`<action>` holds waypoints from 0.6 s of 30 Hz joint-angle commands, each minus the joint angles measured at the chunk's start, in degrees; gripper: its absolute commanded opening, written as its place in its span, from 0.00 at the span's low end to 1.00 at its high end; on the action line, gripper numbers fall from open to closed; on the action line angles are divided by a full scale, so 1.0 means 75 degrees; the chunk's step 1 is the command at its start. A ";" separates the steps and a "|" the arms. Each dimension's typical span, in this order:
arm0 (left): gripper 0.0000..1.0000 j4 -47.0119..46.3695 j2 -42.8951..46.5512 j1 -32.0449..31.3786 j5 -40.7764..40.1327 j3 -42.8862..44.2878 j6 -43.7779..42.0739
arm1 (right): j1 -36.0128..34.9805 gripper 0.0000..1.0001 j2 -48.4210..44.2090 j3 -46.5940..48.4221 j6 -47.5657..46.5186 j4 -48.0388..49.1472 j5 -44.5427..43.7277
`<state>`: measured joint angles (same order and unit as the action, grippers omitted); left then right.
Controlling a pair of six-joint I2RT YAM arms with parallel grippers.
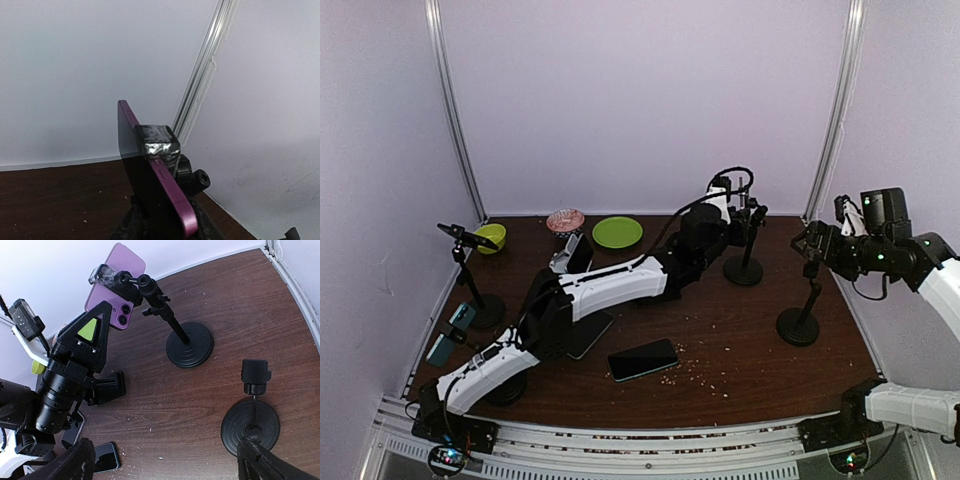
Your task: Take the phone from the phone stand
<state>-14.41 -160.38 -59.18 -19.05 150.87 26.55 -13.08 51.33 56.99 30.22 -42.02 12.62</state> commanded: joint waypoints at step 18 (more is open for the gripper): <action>0.00 -0.1075 0.1209 -0.0057 0.0373 -0.1437 -0.0743 | 0.0055 1.00 0.0141 0.0570 -0.0277 -0.0482 -0.0267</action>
<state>-18.31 -158.65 -59.09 -17.72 145.56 22.90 -13.08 52.53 57.80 29.78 -44.03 12.53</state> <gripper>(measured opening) 0.070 0.995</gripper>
